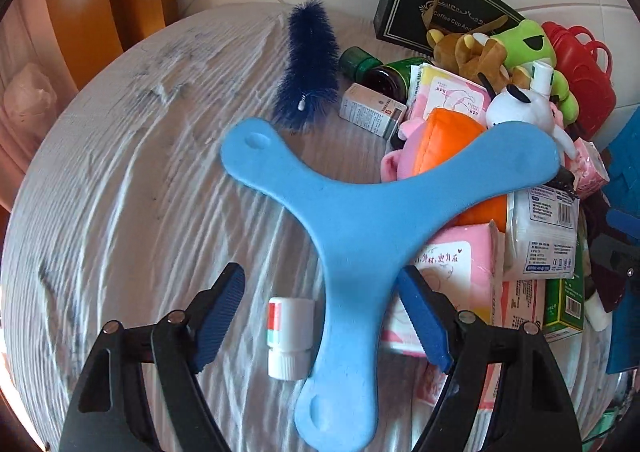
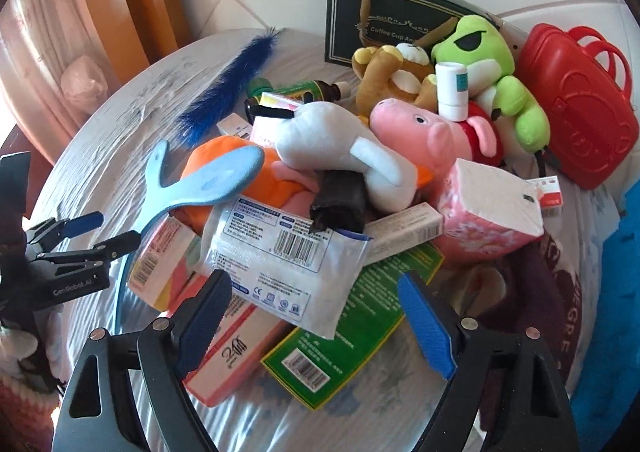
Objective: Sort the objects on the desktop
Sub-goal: 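Grasp the blue boomerang by one arm with the left tool and lift it, then hold the boomerang up with the left tool while the right tool grasps the white gauze packet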
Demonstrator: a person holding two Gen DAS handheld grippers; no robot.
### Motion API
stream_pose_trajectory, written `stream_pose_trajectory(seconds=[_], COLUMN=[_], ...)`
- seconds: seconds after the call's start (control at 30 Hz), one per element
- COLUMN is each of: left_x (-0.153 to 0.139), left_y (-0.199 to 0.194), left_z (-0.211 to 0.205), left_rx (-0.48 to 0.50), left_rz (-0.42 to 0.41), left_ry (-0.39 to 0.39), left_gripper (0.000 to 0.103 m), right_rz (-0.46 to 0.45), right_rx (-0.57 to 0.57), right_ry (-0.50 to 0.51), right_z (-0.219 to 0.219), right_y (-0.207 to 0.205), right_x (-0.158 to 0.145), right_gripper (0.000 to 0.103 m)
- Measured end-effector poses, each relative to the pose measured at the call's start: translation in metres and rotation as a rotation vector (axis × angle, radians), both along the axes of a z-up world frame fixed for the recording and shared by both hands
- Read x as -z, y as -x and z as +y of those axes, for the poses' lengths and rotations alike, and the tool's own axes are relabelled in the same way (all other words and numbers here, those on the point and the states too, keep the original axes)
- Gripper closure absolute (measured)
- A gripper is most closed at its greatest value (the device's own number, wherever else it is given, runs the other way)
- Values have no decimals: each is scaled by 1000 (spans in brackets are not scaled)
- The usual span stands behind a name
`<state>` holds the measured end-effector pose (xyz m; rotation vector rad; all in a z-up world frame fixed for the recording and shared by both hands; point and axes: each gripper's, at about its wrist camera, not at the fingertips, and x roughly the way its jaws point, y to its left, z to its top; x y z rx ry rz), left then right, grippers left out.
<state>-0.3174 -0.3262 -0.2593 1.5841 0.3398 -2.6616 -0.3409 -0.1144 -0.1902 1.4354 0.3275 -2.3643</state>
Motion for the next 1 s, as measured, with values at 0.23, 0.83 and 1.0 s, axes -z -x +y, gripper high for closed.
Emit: stream_pose_trajectory(seconds=[0.23, 0.83, 1.0], left_x=[17, 1, -21], left_y=[20, 14, 6], left_z=[-3, 4, 6], left_rx=[37, 38, 38], left_rz=[-17, 22, 67], left_ry=[-88, 97, 110], left_gripper=[24, 89, 95], right_rz=[-61, -29, -30], right_rx=[44, 105, 105], right_ry=[10, -58, -8], right_z=[-13, -37, -23], right_y=[16, 8, 0], right_x=[24, 40, 25], right_gripper=[0, 36, 57])
